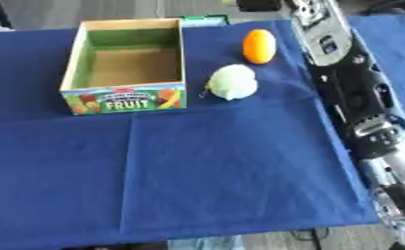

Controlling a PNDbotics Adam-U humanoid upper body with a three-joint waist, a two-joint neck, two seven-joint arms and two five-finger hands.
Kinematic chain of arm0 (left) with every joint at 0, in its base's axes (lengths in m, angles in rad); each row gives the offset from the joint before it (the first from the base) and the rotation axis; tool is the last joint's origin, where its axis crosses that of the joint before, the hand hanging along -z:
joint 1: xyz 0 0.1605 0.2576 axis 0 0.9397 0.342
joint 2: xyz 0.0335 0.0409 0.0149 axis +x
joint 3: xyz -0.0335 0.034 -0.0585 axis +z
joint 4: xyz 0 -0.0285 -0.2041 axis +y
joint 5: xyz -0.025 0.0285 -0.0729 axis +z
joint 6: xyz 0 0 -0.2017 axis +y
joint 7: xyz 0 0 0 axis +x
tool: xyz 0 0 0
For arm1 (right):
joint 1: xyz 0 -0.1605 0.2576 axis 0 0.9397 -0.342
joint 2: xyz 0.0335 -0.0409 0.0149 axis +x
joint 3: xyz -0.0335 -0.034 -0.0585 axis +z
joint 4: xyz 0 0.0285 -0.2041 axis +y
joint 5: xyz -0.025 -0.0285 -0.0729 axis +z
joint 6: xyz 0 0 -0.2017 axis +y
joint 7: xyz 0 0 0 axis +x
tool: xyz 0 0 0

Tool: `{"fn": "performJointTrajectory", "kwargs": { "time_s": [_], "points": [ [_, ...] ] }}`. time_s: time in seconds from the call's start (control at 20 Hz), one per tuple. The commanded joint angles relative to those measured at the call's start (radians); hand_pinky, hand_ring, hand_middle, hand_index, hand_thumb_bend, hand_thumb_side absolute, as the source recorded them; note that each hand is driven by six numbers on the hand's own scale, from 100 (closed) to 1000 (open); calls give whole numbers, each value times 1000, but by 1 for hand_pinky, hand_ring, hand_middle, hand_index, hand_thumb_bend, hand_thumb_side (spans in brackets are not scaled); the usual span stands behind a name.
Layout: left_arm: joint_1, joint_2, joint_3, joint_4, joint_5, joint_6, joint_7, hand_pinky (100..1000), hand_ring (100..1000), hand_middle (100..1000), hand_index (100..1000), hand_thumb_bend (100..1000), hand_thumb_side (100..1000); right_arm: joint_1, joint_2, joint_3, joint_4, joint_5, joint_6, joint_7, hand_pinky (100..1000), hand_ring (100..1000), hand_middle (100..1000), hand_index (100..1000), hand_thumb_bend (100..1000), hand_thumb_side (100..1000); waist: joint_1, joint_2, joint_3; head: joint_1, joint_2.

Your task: Pick up objects on the table and place them in the box.

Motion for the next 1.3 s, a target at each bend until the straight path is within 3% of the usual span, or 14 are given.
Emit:
{"fn": "performJointTrajectory", "kwargs": {
  "time_s": [0.05, 0.35, 0.4, 0.45, 0.7, 0.8, 0.95, 1.1, 1.3],
  "points": [
    [-9, 16, -4, -10, 6, -3, -6, 727, 481, 594, 668, 100, 649, -55, 43, 7, 49, 58, -27, 3, 645, 455, 283, 395, 100, 152, 3, -21, 7, -11, 5],
    [-15, 12, -11, -7, 9, -4, -14, 727, 481, 594, 668, 100, 648, -89, 153, -5, 164, 154, -47, -8, 658, 469, 311, 424, 100, 157, 10, -20, 28, -28, 5],
    [-16, 12, -12, -7, 9, -4, -15, 727, 481, 594, 668, 100, 648, -91, 168, -8, 182, 171, -49, -11, 660, 473, 317, 433, 152, 100, 11, -20, 31, -30, 5],
    [-18, 11, -13, -6, 10, -4, -17, 727, 481, 594, 669, 100, 647, -91, 183, -11, 201, 188, -51, -13, 663, 477, 327, 440, 100, 155, 13, -19, 35, -33, 5],
    [-23, 10, -15, -4, 12, -6, -20, 727, 481, 594, 669, 100, 646, -84, 241, -18, 275, 274, -62, -25, 675, 500, 361, 476, 100, 142, 18, -15, 53, -44, 5],
    [-25, 9, -17, -4, 13, -6, -21, 728, 482, 594, 669, 100, 647, -80, 257, -19, 295, 308, -71, -26, 681, 516, 388, 507, 100, 196, 19, -13, 58, -47, 5],
    [-27, 8, -17, -3, 14, -6, -23, 728, 482, 594, 669, 100, 647, -70, 278, -16, 315, 358, -83, -33, 694, 557, 470, 580, 182, 304, 21, -10, 63, -51, 5],
    [-29, 7, -18, -3, 15, -7, -24, 728, 482, 594, 669, 100, 647, -58, 293, -8, 330, 408, -91, -43, 701, 582, 511, 607, 230, 345, 22, -8, 65, -55, 5],
    [-29, 6, -19, -2, 16, -7, -26, 728, 483, 594, 669, 100, 648, -47, 312, -6, 341, 475, -110, -55, 720, 638, 602, 683, 418, 446, 23, -7, 67, -59, 5]
  ]
}}
